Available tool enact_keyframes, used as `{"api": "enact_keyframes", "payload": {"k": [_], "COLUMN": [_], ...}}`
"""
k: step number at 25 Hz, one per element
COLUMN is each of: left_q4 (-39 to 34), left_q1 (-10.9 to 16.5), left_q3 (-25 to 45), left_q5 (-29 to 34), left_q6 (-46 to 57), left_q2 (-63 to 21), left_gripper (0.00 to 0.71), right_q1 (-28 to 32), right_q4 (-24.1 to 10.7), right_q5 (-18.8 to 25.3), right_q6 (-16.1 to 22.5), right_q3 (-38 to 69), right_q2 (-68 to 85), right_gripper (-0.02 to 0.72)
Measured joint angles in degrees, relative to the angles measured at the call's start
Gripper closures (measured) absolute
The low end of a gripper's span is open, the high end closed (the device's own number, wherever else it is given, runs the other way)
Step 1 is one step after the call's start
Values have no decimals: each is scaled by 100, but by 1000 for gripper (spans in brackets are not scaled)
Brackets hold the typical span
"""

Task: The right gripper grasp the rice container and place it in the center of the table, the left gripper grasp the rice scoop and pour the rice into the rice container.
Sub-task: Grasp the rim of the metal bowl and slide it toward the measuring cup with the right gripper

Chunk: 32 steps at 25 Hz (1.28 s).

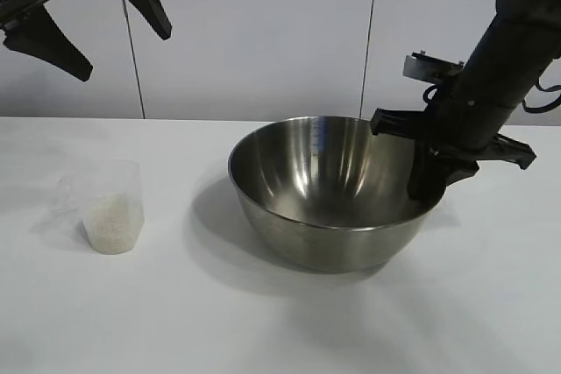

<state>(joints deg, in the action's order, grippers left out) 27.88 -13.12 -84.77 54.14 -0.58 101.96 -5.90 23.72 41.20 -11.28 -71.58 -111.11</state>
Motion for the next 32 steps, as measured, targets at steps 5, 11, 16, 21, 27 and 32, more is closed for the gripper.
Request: {"api": "enact_keyframes", "payload": {"k": [5,11,16,21,27,32], "left_q4": [0,0,0,0,0,0], "left_q1": [0,0,0,0,0,0], "left_q3": [0,0,0,0,0,0], "left_q5": [0,0,0,0,-2,-2], "left_q6": [0,0,0,0,0,0], "left_q2": [0,0,0,0,0,0], "left_gripper": [53,53,53,53,53,53], "right_q1": [35,35,35,35,35,-149], "right_q4": [6,31,262,315,696,948], "right_q5": [5,0,0,62,213,249], "right_q6": [-81,-81,-119,-202,-547,-740], "right_q3": [0,0,0,0,0,0], "right_q2": [0,0,0,0,0,0], "right_gripper": [694,694,694,694,694,694]}}
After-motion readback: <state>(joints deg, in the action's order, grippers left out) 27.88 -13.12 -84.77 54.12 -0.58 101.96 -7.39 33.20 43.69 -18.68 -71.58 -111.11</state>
